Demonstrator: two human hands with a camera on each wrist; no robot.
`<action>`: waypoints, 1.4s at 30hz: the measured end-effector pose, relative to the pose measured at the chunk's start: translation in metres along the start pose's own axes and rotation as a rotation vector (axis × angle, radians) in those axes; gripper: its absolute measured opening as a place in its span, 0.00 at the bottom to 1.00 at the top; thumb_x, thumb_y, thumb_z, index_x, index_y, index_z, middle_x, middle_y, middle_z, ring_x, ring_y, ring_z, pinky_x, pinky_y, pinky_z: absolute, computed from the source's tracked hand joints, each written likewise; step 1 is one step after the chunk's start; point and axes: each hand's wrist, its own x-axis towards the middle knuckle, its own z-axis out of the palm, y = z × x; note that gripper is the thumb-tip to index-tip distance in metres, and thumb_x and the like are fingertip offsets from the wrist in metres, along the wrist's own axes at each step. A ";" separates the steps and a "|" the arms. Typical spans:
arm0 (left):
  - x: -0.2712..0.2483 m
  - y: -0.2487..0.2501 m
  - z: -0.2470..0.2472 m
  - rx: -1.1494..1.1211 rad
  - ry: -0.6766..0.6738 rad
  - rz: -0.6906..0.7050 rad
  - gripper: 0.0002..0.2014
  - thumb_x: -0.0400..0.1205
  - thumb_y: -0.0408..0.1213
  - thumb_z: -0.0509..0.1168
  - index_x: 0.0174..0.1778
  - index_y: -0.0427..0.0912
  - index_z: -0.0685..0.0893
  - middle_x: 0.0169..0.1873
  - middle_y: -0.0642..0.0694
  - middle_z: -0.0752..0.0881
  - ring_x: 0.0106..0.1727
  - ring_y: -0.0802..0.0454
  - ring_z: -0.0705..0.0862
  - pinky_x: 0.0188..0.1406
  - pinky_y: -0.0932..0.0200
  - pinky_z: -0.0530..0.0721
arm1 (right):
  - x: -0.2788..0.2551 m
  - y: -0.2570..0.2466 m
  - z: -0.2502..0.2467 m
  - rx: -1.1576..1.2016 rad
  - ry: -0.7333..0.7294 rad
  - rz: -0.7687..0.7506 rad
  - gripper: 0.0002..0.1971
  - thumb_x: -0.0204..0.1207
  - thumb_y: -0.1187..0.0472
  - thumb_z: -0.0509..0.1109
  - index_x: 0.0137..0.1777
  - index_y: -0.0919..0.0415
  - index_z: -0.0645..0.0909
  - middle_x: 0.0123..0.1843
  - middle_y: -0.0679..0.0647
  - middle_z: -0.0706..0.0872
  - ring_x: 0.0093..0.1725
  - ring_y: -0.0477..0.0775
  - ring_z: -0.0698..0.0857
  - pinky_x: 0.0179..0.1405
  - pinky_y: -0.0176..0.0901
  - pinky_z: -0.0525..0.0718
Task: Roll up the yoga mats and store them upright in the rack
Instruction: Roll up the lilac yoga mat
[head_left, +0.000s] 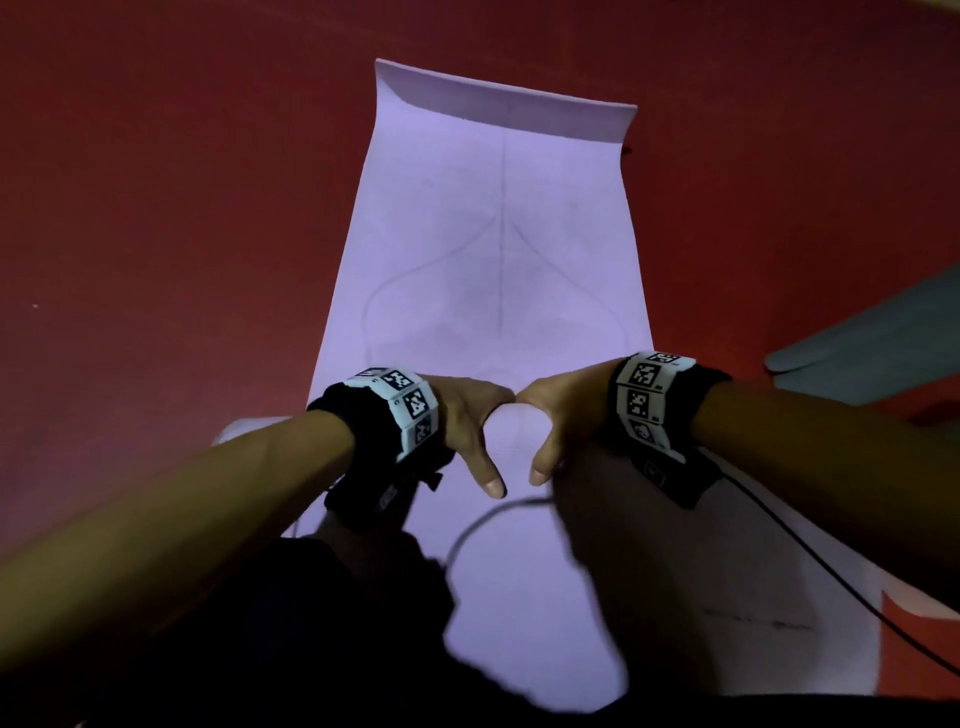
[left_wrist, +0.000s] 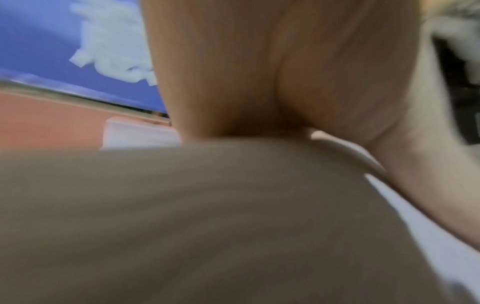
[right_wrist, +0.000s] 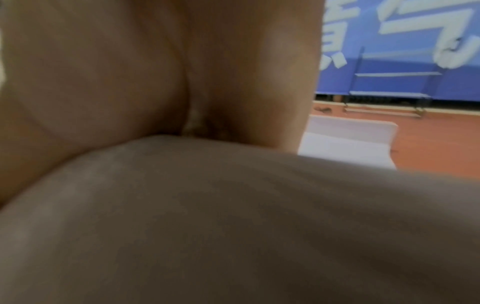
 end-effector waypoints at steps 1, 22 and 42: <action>0.002 0.000 0.002 0.028 0.020 0.007 0.27 0.67 0.36 0.85 0.58 0.41 0.79 0.46 0.44 0.86 0.46 0.51 0.86 0.22 0.69 0.81 | -0.001 0.003 0.001 0.016 0.002 0.009 0.31 0.60 0.50 0.88 0.65 0.50 0.84 0.58 0.45 0.90 0.61 0.45 0.87 0.64 0.47 0.86; -0.009 0.000 0.011 0.101 -0.008 -0.095 0.39 0.64 0.40 0.87 0.67 0.47 0.73 0.50 0.44 0.85 0.43 0.51 0.87 0.19 0.60 0.85 | 0.003 0.001 -0.002 -0.064 0.002 0.026 0.23 0.61 0.38 0.85 0.50 0.51 0.89 0.45 0.45 0.93 0.48 0.48 0.91 0.58 0.52 0.90; 0.009 -0.013 0.037 0.049 -0.078 -0.028 0.32 0.58 0.45 0.88 0.56 0.49 0.85 0.47 0.51 0.91 0.52 0.53 0.89 0.54 0.48 0.90 | -0.002 0.013 0.017 -0.037 -0.048 0.042 0.25 0.63 0.37 0.83 0.56 0.48 0.84 0.51 0.43 0.90 0.51 0.46 0.88 0.56 0.44 0.88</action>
